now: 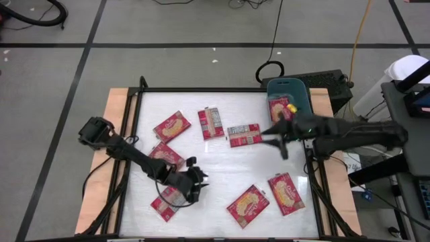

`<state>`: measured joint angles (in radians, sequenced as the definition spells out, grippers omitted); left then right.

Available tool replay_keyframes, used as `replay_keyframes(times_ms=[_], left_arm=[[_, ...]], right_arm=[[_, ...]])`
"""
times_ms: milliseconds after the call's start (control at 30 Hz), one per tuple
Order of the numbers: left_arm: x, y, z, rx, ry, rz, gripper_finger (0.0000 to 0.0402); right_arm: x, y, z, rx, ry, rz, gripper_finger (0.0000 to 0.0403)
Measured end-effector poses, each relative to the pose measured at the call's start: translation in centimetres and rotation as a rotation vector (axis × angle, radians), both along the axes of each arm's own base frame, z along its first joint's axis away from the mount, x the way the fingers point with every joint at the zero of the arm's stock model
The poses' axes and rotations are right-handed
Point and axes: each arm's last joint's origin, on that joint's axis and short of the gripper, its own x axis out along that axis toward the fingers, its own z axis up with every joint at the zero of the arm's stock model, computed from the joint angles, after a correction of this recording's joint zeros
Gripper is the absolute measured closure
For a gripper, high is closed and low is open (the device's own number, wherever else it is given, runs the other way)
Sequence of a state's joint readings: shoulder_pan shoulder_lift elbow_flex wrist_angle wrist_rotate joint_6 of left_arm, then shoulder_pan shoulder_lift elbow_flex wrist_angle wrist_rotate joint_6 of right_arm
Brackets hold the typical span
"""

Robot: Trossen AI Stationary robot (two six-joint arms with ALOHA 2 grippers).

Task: Sort popcorn bags into baskets
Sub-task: Put the red popcorn bag into the blue bin

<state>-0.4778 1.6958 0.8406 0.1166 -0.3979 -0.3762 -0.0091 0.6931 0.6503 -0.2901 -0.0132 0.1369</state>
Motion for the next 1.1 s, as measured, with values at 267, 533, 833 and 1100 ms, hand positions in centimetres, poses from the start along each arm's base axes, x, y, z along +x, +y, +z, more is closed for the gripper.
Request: replay_keyframes(times_ms=[267,533,833,1100], left_arm=[[-1.2,-1.7,-0.2,-0.006,0.020,-0.011,0.0238],[-2.7,-3.0,-0.4,0.023,0.055,0.007,0.0238],[-4.8,-2.9,0.0,-0.033,0.190,0.074,0.0238],[-7.8,-5.0,0.3,-0.107,0.295,0.020,0.0239]], right_arm=[[3.8,5.6,-4.5,-0.056,0.089,0.056,0.0252],[5.5,11.4,-7.9,-0.022,0.100,0.102,0.0252],[9.2,15.1,-9.6,-0.109,0.101,0.111,0.0252],[14.5,16.7,-10.1,-0.183,0.112,0.107,0.0252]])
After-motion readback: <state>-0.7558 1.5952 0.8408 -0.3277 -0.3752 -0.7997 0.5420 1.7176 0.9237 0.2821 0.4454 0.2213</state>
